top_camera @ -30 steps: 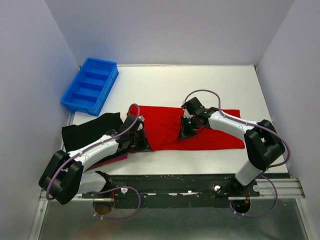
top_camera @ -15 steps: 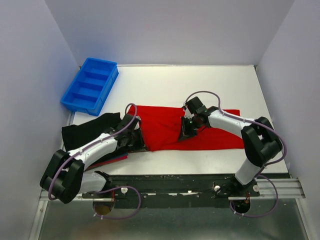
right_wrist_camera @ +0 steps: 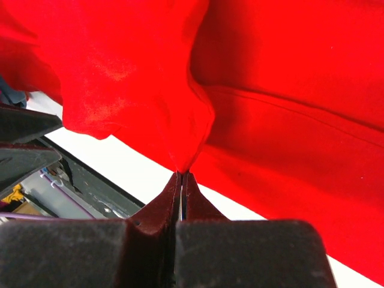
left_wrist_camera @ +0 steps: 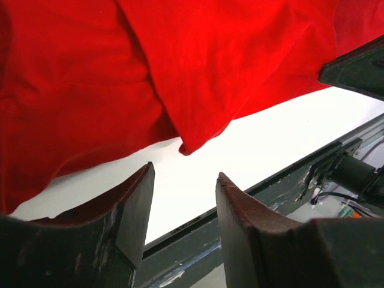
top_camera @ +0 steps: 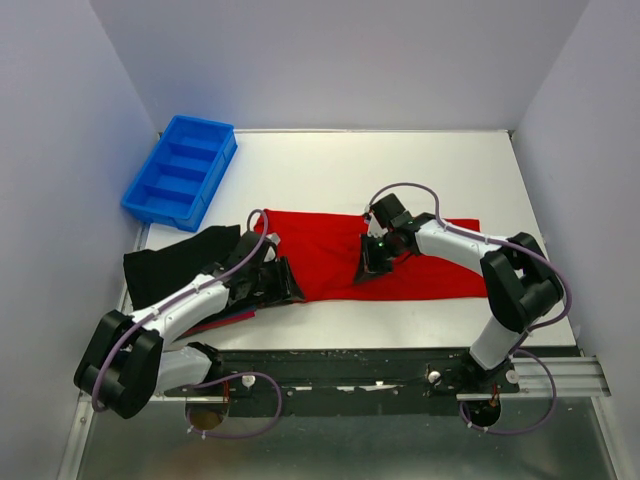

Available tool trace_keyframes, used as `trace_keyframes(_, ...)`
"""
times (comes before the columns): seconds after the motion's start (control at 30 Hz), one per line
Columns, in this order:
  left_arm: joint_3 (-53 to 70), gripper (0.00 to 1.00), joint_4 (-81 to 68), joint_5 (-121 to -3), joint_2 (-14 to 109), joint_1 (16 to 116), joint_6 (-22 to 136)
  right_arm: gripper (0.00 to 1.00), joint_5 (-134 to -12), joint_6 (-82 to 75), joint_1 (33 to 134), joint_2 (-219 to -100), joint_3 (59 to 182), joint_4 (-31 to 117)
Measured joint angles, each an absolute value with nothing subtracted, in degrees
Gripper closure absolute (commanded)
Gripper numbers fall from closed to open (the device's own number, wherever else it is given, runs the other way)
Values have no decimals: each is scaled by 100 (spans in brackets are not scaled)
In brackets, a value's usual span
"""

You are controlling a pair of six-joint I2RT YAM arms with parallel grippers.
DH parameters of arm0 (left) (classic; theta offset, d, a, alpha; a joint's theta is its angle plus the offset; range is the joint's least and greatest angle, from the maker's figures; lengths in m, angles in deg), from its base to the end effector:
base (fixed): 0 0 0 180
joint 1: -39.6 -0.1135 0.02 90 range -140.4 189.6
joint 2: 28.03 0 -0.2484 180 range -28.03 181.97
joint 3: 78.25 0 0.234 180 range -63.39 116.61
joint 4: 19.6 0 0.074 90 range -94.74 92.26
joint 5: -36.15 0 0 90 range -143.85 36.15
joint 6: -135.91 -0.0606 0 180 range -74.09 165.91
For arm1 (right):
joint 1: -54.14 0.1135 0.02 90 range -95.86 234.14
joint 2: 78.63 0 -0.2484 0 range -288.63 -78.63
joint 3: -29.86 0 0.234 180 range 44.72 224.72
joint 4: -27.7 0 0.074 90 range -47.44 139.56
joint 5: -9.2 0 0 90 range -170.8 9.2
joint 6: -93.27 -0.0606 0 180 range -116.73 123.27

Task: Fold and stack the t-shirts
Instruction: Fold the other side of the tshirt into a rectangle

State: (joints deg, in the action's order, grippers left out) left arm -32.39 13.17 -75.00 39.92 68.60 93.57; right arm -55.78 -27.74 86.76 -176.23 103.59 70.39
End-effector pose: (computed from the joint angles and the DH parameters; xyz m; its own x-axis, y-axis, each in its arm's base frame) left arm 0.1807 -0.1251 0.1490 -0.9502 -0.2615 -0.1696 -0.1018 0.7746 -0.6242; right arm 0.2541 0.1931 0.1468 -0.9870 -0.0774 -0.1410 -0.1420 0.8312 0.5375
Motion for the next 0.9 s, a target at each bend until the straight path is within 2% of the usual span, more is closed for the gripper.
trace_keyframes(0.4, -3385, 58, 615, -7510, 4280, 6975, 9706, 95, -5463, -2783, 8676, -17623, 10359, 6886)
trace_keyframes(0.53, -3385, 71, 456, -7491, 4462, 7019, 9774, 95, -5434, -2820, 8676, -17623, 10359, 6832)
trace_keyframes(0.67, -3385, 100, 307, -7471, 4553, 7087, 9838, 96, -5414, -2824, 8676, -17623, 10359, 6786)
trace_keyframes(0.9, -3389, 100, 174, -7443, 4545, 7087, 9927, 98, -5406, -2824, 8676, -17623, 10359, 6788)
